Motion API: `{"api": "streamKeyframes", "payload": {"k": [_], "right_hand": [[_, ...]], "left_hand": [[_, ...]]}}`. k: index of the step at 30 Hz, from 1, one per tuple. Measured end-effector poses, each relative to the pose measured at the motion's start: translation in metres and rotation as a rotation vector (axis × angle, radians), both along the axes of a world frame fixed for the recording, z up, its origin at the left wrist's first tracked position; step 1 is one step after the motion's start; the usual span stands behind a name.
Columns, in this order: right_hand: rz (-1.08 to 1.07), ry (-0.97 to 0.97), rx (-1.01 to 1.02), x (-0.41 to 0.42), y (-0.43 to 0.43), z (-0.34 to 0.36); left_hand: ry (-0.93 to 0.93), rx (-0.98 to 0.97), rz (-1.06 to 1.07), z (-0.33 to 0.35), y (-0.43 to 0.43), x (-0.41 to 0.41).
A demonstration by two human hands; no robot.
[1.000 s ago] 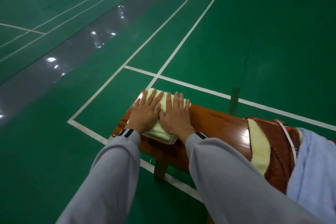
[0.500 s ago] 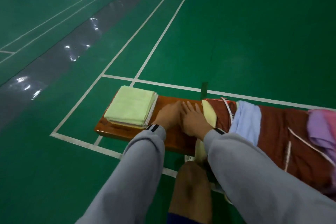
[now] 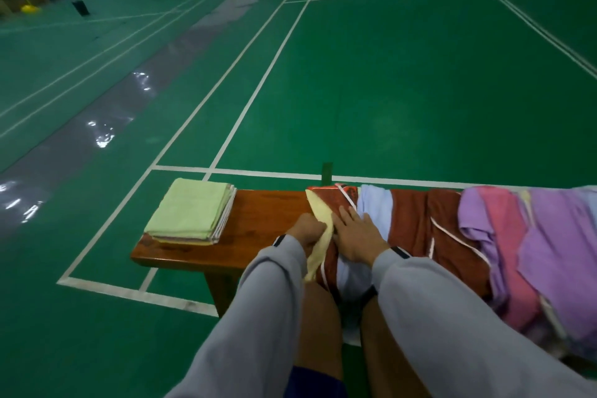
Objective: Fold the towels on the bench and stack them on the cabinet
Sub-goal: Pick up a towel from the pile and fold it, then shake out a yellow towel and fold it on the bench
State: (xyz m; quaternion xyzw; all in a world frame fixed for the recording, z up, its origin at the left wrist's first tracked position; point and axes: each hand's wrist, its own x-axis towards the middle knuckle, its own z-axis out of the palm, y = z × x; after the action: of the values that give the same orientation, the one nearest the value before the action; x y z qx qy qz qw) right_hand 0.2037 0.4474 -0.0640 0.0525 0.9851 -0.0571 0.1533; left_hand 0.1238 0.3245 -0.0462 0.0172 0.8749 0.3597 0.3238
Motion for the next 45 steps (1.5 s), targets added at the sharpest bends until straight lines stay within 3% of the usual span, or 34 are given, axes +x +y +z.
{"api": "streamKeyframes", "payload": {"k": [3,9,15,18,21,24,26,28,31,35,39,40,42,43,45], "right_hand": [[-0.052,0.000,0.015,0.004,0.008,0.010],[-0.253,-0.073,-0.311,0.010,0.024,0.037],[-0.115,0.036,-0.532,0.030,0.004,0.077],[-0.171,0.101,-0.658,0.030,-0.006,0.082],[-0.349,0.163,-0.934,0.021,-0.019,0.109],[-0.609,0.082,-1.544,0.018,-0.024,0.143],[-0.602,-0.028,-1.879,0.015,-0.022,0.154],[-0.559,0.049,-2.060,0.011,-0.019,0.165],[-0.531,0.097,-2.058,-0.001,-0.015,0.192],[-0.592,0.361,-1.570,-0.018,-0.008,0.228],[-0.692,0.618,-1.518,-0.031,0.010,0.254],[-0.696,0.620,-1.569,-0.034,0.016,0.257],[-0.647,0.548,-1.737,-0.036,0.018,0.263],[-0.606,0.499,-1.787,-0.037,0.016,0.266],[-0.550,0.446,-1.789,-0.039,0.010,0.268]], "left_hand": [[0.073,0.044,0.039,0.013,-0.005,-0.012],[0.240,0.152,0.153,0.032,-0.008,0.004],[0.612,0.169,0.251,0.102,-0.010,0.038],[0.670,0.292,0.254,0.128,-0.012,0.033],[0.669,0.506,0.188,0.153,-0.010,0.014],[0.457,0.725,0.276,0.187,-0.010,-0.002],[0.343,0.921,0.307,0.214,-0.008,-0.005],[0.266,0.990,0.308,0.228,-0.007,-0.009],[0.217,0.961,0.230,0.230,-0.012,-0.010],[0.172,0.945,0.189,0.205,-0.021,-0.010],[0.302,0.963,0.462,0.195,-0.019,-0.019],[0.253,1.073,0.497,0.196,-0.019,-0.019],[-0.012,1.298,0.468,0.193,-0.017,-0.008],[-0.140,1.275,0.456,0.186,-0.014,0.004],[-0.285,1.023,0.468,0.167,-0.005,0.027]]}}
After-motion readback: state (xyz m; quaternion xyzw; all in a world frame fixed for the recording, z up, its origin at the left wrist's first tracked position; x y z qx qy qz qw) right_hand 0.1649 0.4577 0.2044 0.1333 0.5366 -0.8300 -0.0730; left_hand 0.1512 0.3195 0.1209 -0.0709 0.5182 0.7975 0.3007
